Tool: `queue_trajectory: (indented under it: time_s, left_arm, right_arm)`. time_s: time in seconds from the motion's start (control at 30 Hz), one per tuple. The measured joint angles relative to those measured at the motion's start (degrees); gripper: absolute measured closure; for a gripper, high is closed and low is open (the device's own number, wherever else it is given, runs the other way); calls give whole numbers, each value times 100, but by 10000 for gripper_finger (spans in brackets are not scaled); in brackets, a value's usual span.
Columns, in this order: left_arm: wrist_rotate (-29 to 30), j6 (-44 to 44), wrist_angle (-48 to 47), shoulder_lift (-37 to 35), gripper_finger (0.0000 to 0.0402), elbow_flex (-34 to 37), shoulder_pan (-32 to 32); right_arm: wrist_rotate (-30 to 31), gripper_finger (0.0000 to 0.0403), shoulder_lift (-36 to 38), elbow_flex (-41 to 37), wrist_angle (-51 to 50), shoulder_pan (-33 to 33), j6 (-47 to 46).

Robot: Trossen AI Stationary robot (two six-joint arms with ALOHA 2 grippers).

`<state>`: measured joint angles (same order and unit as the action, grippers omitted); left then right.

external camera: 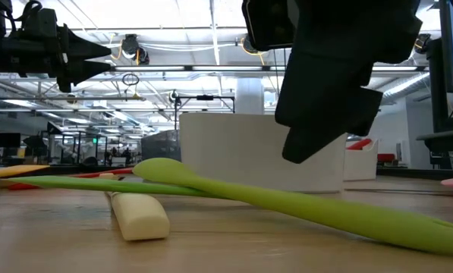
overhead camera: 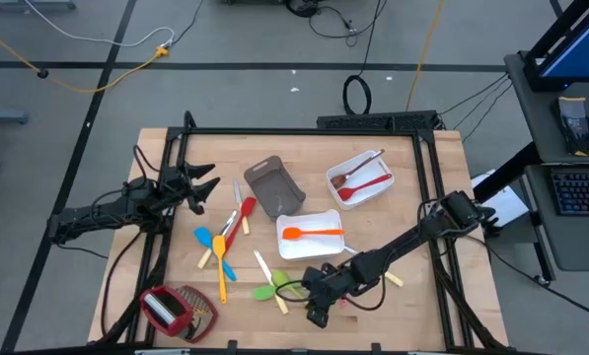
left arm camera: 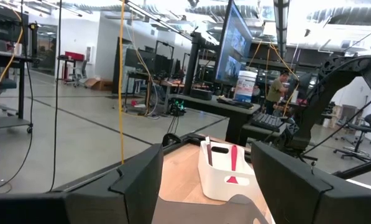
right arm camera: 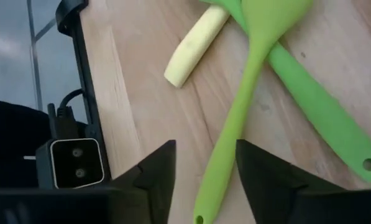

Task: Pick & Place Kitchen Items
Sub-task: Put the light green serving spoon into top white bin

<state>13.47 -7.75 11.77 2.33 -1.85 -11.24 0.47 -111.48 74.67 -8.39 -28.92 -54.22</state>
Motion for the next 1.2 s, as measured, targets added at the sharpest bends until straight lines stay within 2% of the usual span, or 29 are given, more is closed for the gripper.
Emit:
queue_trajectory:
  time_s: [0.2, 0.5, 0.83, 1.2]
  left_arm:
    - [2, -7, 0, -1, 151, 0, 2]
    - [4, -9, -1, 1, 151, 2, 1]
    - [9, -2, 0, -1, 151, 2, 2]
    - [7, 2, -4, 2, 151, 2, -1]
  right_arm:
    - [435, 219, -79, -7, 52, 51, 209]
    - [419, 225, -228, 8, 465, 38, 300]
    - [402, 229, -387, -9, 331, 37, 297]
    - [414, 235, -916, 20, 880, -26, -91]
